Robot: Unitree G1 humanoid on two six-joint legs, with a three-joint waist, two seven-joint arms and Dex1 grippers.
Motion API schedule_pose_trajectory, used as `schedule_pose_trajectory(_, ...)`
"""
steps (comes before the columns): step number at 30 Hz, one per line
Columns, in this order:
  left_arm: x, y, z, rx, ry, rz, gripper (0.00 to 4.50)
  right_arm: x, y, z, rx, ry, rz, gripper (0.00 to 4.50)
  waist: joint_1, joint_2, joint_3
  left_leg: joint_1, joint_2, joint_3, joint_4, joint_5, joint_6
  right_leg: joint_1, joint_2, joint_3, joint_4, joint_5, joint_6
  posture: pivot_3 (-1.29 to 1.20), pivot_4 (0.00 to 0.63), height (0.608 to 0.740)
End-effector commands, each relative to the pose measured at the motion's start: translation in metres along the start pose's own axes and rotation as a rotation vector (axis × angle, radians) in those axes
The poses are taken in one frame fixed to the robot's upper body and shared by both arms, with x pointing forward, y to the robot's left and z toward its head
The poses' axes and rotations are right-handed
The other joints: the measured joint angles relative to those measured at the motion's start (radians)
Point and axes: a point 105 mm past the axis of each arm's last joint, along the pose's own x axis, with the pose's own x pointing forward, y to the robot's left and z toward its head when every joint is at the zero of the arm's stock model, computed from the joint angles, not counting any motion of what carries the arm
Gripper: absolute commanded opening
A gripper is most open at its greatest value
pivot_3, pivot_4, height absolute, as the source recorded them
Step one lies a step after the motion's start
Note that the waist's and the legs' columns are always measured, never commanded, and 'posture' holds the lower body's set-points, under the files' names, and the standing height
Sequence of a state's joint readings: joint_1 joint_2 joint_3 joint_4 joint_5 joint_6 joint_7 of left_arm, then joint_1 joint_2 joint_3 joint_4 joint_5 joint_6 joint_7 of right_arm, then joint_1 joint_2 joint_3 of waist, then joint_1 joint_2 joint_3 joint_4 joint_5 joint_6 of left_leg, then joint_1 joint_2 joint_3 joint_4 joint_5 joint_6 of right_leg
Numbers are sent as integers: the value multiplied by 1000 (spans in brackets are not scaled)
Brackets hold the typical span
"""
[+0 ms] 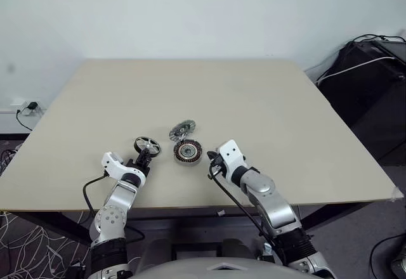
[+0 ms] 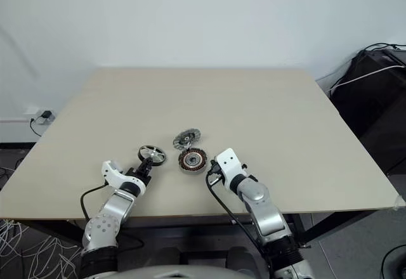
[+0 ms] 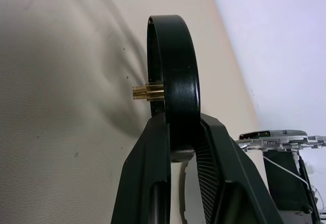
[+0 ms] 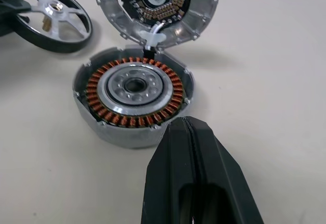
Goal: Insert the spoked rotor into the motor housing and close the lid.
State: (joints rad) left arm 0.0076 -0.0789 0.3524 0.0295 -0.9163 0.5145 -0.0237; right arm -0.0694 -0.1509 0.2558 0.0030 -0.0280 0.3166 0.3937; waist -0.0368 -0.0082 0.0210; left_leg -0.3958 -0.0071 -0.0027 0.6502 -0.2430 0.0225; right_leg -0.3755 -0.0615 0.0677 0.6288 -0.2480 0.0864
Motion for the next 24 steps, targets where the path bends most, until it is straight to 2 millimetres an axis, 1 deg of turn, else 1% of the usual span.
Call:
schedule_pose_trajectory(1, -4, -13, 2, -63, -59, -71, 389, -3, -4, 15, 3, -58, -17, 0, -1, 0, 0, 0, 0, 0, 0, 0, 0, 0, 0, 0, 0, 0, 0, 0, 0, 740)
schedule_pose_trajectory(4, -18, -40, 12, -138, -114, -283, 389, -7, -4, 11, 15, -49, -21, 0, -2, -1, 1, -2, 0, 0, -1, 0, 0, -2, 0, 0, 0, 0, 0, 0, 0, 740)
schedule_pose_trajectory(7, -29, -59, 12, -163, -106, -422, 389, -9, -4, 8, 20, -39, -25, 0, 3, -1, 1, -4, 0, 0, -1, 0, 0, -4, 0, 0, -1, 0, -1, 0, 0, 740)
schedule_pose_trajectory(9, -45, -85, 8, -186, -60, -603, 389, -10, -5, 6, 21, -32, -28, 0, 1, -1, 1, -4, 0, 0, 0, 0, 0, -3, 0, 0, -1, 0, -1, 0, 0, 740)
schedule_pose_trajectory(11, -53, -97, 4, -202, -25, -693, 389, -10, -5, 6, 21, -29, -30, 0, 1, -1, 2, -4, 0, 0, 0, 0, 0, -3, -1, 0, -1, 0, -1, 0, 0, 740)
schedule_pose_trajectory(13, -58, -105, -10, -207, 60, -742, 389, -10, -5, 5, 22, -27, -30, 0, -1, -1, 2, -4, 0, 0, 0, -1, 0, -3, -1, 0, -1, 0, -1, 0, 0, 740)
schedule_pose_trajectory(16, -61, -110, -25, -209, 147, -772, 389, -10, -5, 5, 22, -26, -30, 0, -3, -1, 2, -3, 0, 0, 0, 0, 0, -3, 0, 0, -1, 0, -1, 0, 0, 740)
schedule_pose_trajectory(19, -51, -102, -50, -186, 278, -686, 389, -10, -4, 5, 19, -27, -28, 0, -2, -1, 2, -3, 0, 0, 0, 1, 3, -3, 0, 0, -1, 0, -1, 0, 0, 740)
schedule_pose_trajectory(20, -49, -100, -56, -181, 303, -662, 389, -10, -4, 5, 18, -27, -27, 0, -2, -1, 2, -3, 0, 0, 0, 1, 3, -3, 0, 0, -1, 0, -1, 0, 0, 740)
schedule_pose_trajectory(24, -39, -92, -63, -172, 357, -606, 389, -10, -3, 5, 13, -29, -25, 0, -1, -1, 2, -3, 0, 0, 0, 2, 3, -3, 0, 0, -1, 0, -1, 0, 0, 740)
